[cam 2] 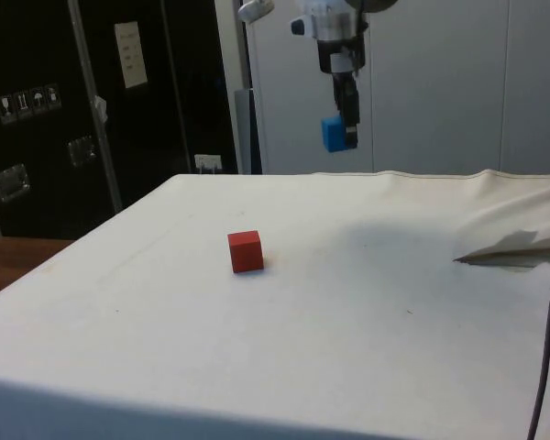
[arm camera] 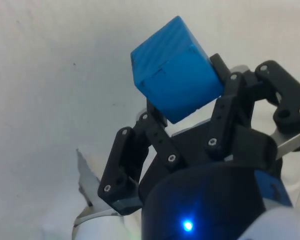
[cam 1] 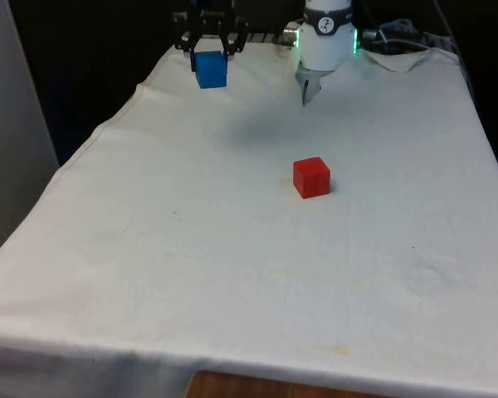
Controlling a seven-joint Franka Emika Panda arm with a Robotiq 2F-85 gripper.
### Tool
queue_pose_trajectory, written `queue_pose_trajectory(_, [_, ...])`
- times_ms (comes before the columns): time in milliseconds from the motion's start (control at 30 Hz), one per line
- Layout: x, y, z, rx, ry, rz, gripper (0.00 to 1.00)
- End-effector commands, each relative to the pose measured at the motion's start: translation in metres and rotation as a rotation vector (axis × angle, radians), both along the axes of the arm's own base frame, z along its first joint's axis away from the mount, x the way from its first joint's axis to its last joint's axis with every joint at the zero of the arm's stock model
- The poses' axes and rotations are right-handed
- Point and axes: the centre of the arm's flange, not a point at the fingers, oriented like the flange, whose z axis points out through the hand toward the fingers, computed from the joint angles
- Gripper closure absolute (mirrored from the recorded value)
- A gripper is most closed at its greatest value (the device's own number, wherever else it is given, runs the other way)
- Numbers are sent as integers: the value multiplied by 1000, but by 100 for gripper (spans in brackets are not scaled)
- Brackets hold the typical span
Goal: Stack the two cubes.
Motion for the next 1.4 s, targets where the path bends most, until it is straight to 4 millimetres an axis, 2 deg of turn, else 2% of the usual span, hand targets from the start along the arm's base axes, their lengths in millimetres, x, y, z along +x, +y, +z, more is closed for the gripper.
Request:
queue_pose_trajectory(0, [4,3,0,6,7,-2,94])
queue_pose_trajectory(300, [25,19,1,21,2,4,94])
queue_pose_trajectory(333, [22,15,1,12,-4,5,94])
queue_pose_trajectory(533, [41,35,1,33,-8,14,94])
queue_pose_trajectory(733, [51,46,3,42,-16,20,94])
queue_pose_trajectory(900, [61,57,12,49,-27,27,94])
queue_pose_trajectory(933, [61,54,11,44,-32,30,94])
queue_pose_trajectory(1233, [77,77,27,57,-39,34,94])
queue_pose_trajectory(1267, [75,74,25,51,-45,37,94])
queue_pose_trajectory(1367, [81,85,30,57,-43,38,94])
